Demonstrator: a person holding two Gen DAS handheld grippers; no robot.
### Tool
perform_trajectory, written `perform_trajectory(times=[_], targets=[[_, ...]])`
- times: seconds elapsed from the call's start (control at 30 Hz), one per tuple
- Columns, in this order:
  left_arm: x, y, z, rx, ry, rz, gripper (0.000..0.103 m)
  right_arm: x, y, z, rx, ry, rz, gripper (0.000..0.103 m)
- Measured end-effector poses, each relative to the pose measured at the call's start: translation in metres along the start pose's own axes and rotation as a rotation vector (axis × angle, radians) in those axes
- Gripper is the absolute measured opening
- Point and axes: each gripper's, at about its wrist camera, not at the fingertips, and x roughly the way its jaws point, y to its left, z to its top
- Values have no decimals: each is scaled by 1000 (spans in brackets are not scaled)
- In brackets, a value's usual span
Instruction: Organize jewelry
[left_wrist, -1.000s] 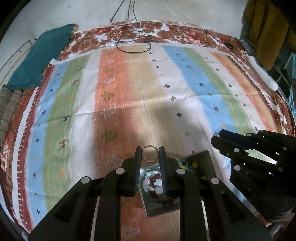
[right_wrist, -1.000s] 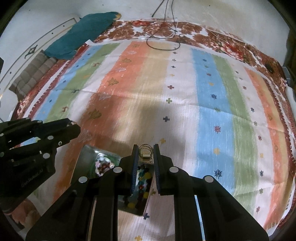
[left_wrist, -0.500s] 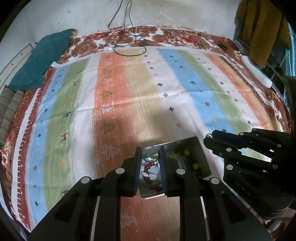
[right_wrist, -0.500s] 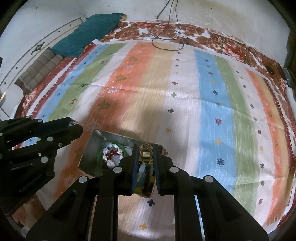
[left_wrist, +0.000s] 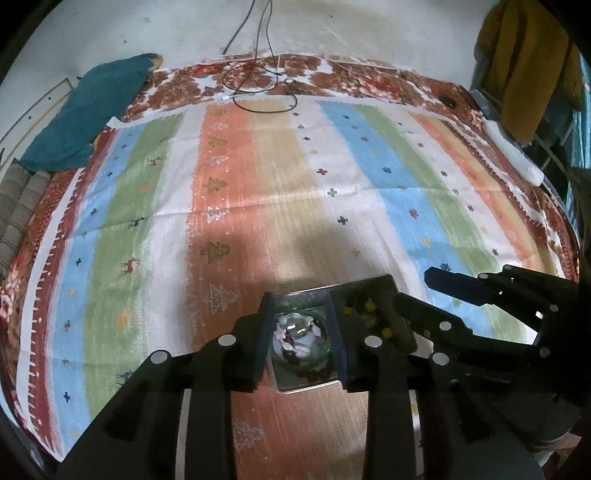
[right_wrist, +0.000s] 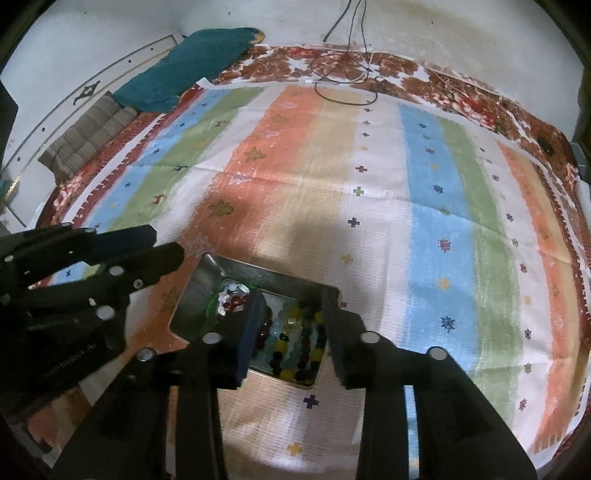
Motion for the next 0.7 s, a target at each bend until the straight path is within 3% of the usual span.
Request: perform_trajectory(times=[0.3,0.57,0.7], targets=[[-13,5,-8,-3,-11,-13,38,-16,-8,-15,31,-16,-11,40],[-32,9,-29,-3,-40,-44,49,-42,-14,-34,59,-62,17,54],[-44,16,-39,-29,-46,-141,54,-49,-15,-41,58,-75,26,57]])
